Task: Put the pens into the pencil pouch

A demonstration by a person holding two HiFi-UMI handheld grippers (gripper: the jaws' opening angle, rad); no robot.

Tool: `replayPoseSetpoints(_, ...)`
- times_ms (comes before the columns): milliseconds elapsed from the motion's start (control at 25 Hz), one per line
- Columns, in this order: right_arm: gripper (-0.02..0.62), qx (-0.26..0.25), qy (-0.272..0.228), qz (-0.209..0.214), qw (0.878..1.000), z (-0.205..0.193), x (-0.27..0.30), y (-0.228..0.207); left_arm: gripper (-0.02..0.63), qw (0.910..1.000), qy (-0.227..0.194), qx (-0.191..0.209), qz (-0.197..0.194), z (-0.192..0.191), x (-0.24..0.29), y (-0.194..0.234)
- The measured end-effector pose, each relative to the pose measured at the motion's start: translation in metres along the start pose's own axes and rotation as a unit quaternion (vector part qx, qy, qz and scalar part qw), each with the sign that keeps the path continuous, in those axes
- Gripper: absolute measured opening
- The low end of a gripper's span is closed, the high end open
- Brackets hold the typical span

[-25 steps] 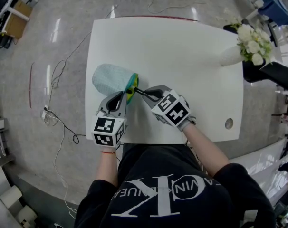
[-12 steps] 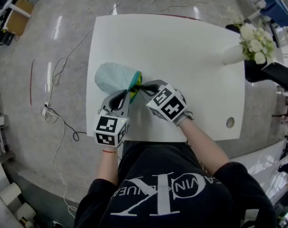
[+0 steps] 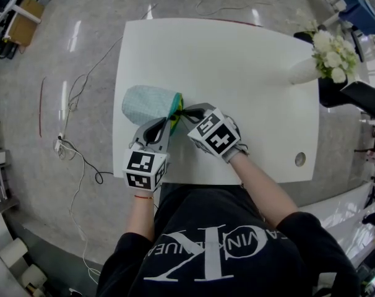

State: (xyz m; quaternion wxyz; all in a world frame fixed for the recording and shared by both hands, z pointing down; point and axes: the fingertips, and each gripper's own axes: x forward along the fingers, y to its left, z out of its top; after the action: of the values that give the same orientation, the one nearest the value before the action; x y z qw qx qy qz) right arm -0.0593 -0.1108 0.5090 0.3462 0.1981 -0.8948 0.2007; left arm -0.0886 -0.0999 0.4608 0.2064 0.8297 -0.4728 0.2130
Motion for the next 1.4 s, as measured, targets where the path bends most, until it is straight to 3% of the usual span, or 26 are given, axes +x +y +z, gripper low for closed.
replayPoseSetpoints(320, 0.026, 0.029, -0.041, 0.002, 0.999, 0.002, -0.015, -0.008, 0.011, 0.9981, 0.019, 0.054, 0.025, -0.004, 0.005, 0.012)
replayPoseSetpoints(880, 0.011, 0.070, -0.077, -0.036, 0.994, -0.012, -0.044, -0.037, 0.014, 0.9992, 0.022, 0.005, 0.033, -0.017, 0.011, 0.023)
replayPoseSetpoints(1000, 0.011, 0.078, -0.091, -0.036, 0.992, -0.011, -0.048, -0.040, 0.045, 0.9995, 0.017, -0.011, 0.026, -0.017, 0.009, 0.022)
replayPoseSetpoints(1200, 0.011, 0.078, -0.121, -0.040, 0.989, -0.003, -0.057, -0.045, 0.045, 0.9987, -0.008, -0.040, 0.031, -0.006, 0.002, 0.030)
replayPoseSetpoints(1400, 0.009, 0.077, -0.157, -0.047, 0.983, 0.007, -0.074, -0.052, 0.005, 0.9959, -0.051, -0.058, 0.048, 0.010, -0.012, 0.045)
